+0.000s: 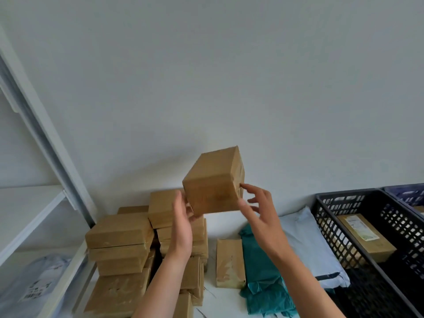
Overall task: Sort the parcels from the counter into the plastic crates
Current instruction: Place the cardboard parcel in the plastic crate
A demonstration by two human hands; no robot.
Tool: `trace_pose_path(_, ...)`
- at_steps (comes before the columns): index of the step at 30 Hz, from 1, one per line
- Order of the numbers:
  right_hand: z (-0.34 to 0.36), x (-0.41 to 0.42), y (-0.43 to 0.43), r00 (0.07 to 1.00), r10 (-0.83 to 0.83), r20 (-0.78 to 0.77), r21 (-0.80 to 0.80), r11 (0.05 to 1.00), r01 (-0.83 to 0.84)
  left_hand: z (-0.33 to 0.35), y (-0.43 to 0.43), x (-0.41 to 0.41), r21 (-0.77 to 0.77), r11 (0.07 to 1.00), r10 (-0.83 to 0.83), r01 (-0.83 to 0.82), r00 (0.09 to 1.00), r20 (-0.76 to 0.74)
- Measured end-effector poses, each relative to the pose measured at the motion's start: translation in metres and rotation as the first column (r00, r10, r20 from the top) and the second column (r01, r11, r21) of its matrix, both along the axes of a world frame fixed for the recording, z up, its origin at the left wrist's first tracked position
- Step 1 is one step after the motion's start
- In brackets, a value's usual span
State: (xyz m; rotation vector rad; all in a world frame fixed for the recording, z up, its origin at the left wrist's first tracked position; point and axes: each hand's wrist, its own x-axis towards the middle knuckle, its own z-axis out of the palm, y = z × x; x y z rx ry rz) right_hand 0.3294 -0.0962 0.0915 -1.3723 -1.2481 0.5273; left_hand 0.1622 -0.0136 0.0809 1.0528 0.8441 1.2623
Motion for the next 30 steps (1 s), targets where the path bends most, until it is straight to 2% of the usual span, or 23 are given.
trace_pose_path(2,0.009,0.004,-0.004,0.999,0.038,-0.036,0.054,0.998,-0.036,0.008,-0.001,-0.004,0.078,0.994,0.075,-0.073,0.997,-0.014)
trace_pose_path(4,0.02,0.006,-0.006,0.994,0.086,-0.066,0.089,0.993,-0.08,0.016,-0.003,-0.006,0.173,0.982,0.082,-0.071,0.995,-0.055)
trace_pose_path(7,0.032,0.009,-0.001,0.977,0.173,-0.126,0.126,0.98,-0.157,0.033,-0.007,-0.009,0.287,0.956,-0.032,0.052,0.997,-0.074)
trace_pose_path(10,0.035,0.009,0.006,0.943,0.241,-0.229,0.16,0.965,-0.208,0.045,-0.011,-0.01,0.334,0.93,-0.138,0.156,0.987,-0.077)
trace_pose_path(16,0.031,0.011,0.009,0.93,0.225,-0.291,0.165,0.969,-0.182,0.042,-0.009,-0.012,0.351,0.906,-0.207,0.237,0.971,-0.122)
trace_pose_path(19,0.028,0.022,0.008,0.963,0.134,-0.236,0.162,0.982,-0.097,0.052,0.003,-0.026,0.374,0.878,-0.189,0.298,0.935,-0.301)
trace_pose_path(21,0.031,0.034,0.005,0.996,-0.008,-0.091,0.155,0.988,0.022,0.065,0.019,-0.038,0.354,0.828,-0.203,0.435,0.821,-0.533)
trace_pose_path(22,0.035,0.041,0.002,0.999,-0.039,0.031,0.139,0.99,0.034,0.074,0.025,-0.042,0.323,0.778,-0.21,0.538,0.708,-0.674)
trace_pose_path(24,0.043,0.051,-0.003,0.949,0.059,0.311,0.017,0.998,-0.068,0.09,0.031,-0.041,0.213,0.655,-0.146,0.726,0.397,-0.906)
trace_pose_path(25,0.046,0.053,-0.004,0.889,0.168,0.426,-0.103,0.985,-0.137,0.097,0.031,-0.038,0.157,0.598,-0.075,0.786,0.251,-0.965)
trace_pose_path(26,0.048,0.054,-0.003,0.816,0.291,0.499,-0.238,0.952,-0.194,0.101,0.029,-0.033,0.113,0.551,-0.011,0.827,0.143,-0.99)
trace_pose_path(28,0.048,0.052,0.001,0.705,0.489,0.514,-0.448,0.854,-0.265,0.108,0.024,-0.024,0.054,0.488,0.034,0.871,0.042,-0.999)
trace_pose_path(30,0.041,0.051,0.006,0.704,0.541,0.461,-0.503,0.812,-0.295,0.113,0.024,-0.021,0.011,0.473,-0.018,0.881,0.022,-1.0)
